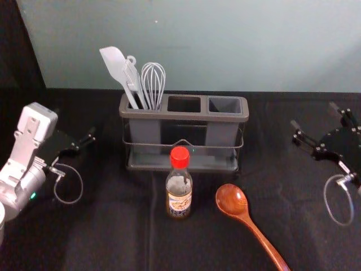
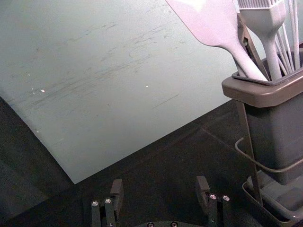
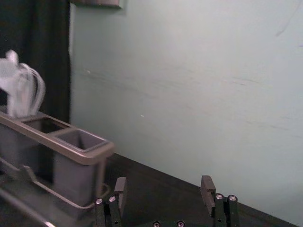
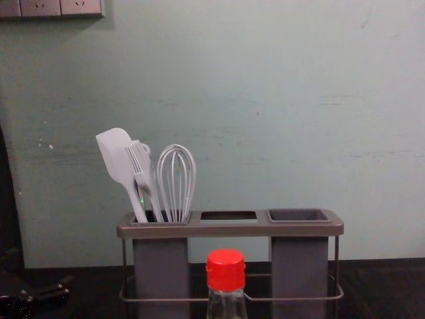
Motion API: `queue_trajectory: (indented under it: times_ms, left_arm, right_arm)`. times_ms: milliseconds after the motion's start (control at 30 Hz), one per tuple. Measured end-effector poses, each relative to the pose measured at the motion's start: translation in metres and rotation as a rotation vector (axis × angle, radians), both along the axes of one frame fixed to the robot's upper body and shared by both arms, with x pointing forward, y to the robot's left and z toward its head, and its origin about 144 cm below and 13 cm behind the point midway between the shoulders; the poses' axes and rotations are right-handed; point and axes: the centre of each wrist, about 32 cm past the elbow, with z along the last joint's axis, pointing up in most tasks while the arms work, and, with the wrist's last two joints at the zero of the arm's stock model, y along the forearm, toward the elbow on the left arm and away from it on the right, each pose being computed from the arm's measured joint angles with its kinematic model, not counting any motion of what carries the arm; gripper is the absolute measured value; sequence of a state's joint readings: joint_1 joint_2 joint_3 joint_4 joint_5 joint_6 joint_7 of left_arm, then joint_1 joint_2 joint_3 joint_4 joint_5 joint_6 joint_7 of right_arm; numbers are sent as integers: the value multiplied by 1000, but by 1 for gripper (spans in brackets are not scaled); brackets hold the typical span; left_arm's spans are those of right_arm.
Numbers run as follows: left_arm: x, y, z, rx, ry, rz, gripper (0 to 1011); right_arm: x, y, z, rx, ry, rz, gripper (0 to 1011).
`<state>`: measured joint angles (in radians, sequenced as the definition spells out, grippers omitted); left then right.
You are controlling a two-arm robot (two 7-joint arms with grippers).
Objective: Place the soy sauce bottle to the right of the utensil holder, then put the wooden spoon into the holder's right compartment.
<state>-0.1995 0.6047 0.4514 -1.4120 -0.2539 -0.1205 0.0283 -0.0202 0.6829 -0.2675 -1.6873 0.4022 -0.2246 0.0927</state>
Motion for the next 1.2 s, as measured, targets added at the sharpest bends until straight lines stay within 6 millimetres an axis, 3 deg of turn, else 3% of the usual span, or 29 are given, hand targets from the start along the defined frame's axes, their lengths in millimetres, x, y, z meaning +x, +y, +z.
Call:
queue_trajectory:
  times_ms: [267,500,933,1200]
  left_arm:
    - [0,0,0,0,0,0,1005]
    - [0,0,0,0,0,0,1005]
    - [0,0,0,0,0,0,1005]
    - [0,0,0,0,0,0,1005]
  right_arm:
    - [-23,-11,10,81,37,113,1003]
    - [-28,-15,18,111,88,259,1003]
    - [-16,4,15,124,231,480,1003]
    - [-1,26,11,125,306,575,1003]
